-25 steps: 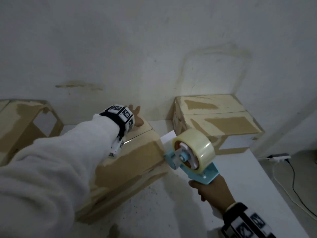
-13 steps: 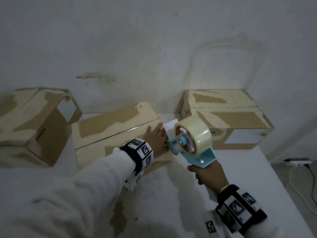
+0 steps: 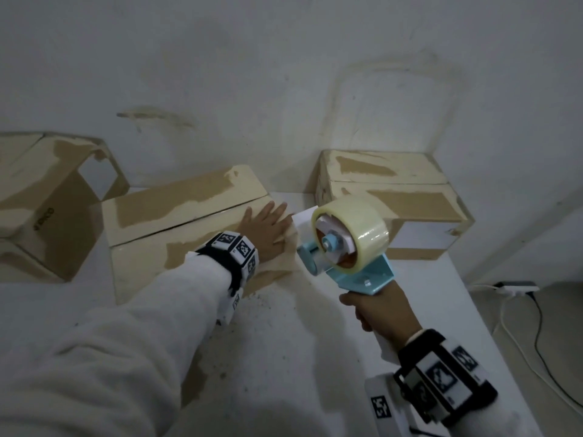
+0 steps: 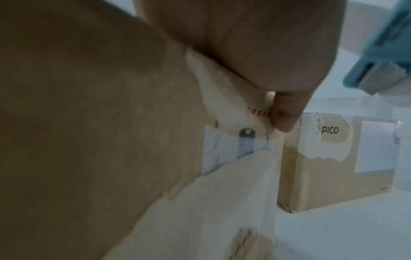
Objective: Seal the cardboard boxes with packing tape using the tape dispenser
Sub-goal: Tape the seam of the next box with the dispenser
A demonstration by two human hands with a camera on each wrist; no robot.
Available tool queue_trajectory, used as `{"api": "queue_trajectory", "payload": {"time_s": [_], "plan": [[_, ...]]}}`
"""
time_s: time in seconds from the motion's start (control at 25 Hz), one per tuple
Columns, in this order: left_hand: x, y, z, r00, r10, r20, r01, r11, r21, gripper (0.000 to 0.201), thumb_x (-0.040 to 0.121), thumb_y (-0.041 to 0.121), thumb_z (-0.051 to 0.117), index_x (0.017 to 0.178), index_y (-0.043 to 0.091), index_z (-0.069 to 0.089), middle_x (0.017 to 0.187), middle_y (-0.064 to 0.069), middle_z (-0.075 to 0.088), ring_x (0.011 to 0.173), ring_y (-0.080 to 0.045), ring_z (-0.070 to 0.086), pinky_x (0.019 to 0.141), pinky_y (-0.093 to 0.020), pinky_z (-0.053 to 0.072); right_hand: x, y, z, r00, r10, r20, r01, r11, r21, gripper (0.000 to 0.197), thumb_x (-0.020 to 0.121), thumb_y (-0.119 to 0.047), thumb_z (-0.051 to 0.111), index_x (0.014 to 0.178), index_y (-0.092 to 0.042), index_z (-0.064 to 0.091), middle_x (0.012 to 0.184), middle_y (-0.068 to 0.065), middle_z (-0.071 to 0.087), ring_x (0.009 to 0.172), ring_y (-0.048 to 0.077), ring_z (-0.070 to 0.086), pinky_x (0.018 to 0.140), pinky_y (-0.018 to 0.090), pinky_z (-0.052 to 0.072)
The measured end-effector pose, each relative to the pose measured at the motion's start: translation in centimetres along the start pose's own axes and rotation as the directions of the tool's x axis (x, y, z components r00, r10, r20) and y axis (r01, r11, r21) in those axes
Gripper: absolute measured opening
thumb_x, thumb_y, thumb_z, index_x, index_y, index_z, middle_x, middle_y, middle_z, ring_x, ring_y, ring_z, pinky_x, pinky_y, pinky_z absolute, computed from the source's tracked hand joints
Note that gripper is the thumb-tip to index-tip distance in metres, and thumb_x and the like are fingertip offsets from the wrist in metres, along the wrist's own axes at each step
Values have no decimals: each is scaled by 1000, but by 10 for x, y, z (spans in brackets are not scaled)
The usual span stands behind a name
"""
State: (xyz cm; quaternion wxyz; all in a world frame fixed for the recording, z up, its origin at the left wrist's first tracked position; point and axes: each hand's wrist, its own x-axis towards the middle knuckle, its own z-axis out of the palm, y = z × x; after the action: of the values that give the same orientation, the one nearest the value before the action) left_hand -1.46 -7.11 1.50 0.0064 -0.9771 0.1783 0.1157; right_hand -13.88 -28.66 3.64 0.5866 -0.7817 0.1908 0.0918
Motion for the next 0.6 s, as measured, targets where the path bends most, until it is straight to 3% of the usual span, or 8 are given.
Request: {"api": "queue_trajectory", "payload": {"time_s": [0.2,0.32,0.6], "plan": [[6,10,-5,993,-120,-15,114,971,-209,53,98,45,25,149,30,18,160,6,3,148,-18,-1,116,-56,1,12,10,13,999,39,17,-39,998,-47,12,66,-3,67,64,-8,56,55,13,50,47,21,41,42,25,35],[12,16,0,983,-179,-44,169,970,-175,59,94,51,31,148,31,19,160,7,6,148,-18,1,113,-61,4,20,17,23,996,76,36,-74,996,-59,15,68,-3,66,60,-7,54,53,13,49,44,22,39,40,23,34],[16,16,4,982,-183,-40,178,979,-103,60,96,47,32,150,29,11,160,6,1,147,-19,-1,113,-61,9,45,34,39,994,98,54,-96,995,-28,25,67,-1,65,53,-10,46,41,5,45,38,22,38,45,29,34]]}}
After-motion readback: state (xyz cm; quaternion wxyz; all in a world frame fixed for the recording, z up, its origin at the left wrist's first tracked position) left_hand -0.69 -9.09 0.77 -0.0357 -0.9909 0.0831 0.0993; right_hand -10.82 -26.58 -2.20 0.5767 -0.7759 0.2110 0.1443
